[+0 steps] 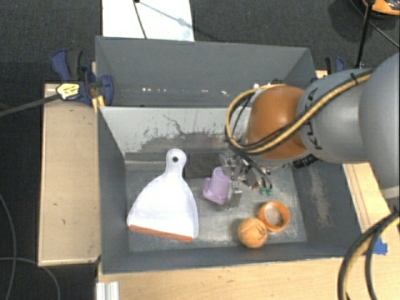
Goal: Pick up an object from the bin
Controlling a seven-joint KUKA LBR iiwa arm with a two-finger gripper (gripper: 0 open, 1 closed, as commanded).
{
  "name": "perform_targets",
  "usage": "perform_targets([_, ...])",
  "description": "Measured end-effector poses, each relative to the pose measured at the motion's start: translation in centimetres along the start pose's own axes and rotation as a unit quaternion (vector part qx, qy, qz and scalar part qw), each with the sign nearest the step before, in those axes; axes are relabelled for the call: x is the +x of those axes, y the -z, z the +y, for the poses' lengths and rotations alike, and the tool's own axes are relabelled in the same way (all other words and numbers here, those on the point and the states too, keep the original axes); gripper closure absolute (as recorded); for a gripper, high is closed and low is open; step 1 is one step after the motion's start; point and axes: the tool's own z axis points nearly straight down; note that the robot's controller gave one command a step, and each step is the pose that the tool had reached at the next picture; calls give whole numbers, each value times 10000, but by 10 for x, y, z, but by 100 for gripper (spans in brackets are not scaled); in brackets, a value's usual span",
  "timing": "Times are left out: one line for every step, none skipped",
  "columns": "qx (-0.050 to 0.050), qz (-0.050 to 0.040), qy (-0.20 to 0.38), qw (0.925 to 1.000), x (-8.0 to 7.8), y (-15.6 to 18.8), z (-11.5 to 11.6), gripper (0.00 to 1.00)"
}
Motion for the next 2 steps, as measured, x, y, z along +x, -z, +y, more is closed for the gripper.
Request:
perform_targets([-4, 235, 118, 9997, -5, 41, -24, 100])
perform_targets([3, 225, 286, 9993, -12, 100, 13, 100])
